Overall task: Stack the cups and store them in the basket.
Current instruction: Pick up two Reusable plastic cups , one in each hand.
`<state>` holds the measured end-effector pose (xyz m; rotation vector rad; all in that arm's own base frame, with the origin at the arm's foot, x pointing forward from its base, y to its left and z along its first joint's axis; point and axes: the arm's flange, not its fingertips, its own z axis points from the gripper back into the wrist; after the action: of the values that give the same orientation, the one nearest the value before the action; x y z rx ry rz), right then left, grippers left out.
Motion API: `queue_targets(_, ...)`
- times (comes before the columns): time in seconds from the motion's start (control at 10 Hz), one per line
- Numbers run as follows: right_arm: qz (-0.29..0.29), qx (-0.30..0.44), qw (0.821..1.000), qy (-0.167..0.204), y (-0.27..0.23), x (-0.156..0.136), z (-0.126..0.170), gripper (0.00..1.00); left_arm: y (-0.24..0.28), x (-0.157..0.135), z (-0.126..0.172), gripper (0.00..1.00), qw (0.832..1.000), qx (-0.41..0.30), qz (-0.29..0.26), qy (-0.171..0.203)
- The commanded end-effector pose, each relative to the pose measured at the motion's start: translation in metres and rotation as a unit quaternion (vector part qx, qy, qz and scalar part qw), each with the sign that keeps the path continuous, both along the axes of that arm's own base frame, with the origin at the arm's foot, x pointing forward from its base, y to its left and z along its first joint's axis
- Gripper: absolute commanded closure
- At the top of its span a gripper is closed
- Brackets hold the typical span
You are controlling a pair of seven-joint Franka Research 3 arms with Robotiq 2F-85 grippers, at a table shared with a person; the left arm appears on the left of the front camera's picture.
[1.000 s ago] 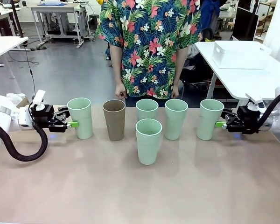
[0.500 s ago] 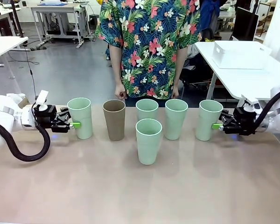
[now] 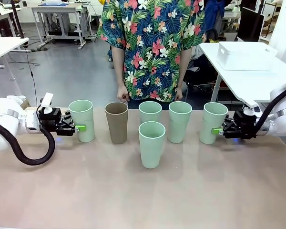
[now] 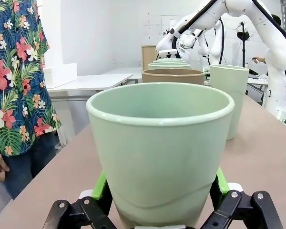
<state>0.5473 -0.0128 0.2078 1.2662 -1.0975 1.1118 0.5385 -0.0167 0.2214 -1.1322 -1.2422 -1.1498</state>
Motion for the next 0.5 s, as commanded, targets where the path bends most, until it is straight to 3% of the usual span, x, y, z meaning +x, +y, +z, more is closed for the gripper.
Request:
queue_targets(0.0,-0.014,-0.004,1.0,0.005,0.013,-0.004,0.008,0.0,-0.009,-0.003,0.004,0.0,1.0,-0.004,0.014,0.013)
queue_targets(0.4,-0.018,0.001,1.0,0.012,0.017,-0.007,0.012,0.0,-0.021,-0.005,0.008,0.0,1.0,-0.005,0.006,0.012)
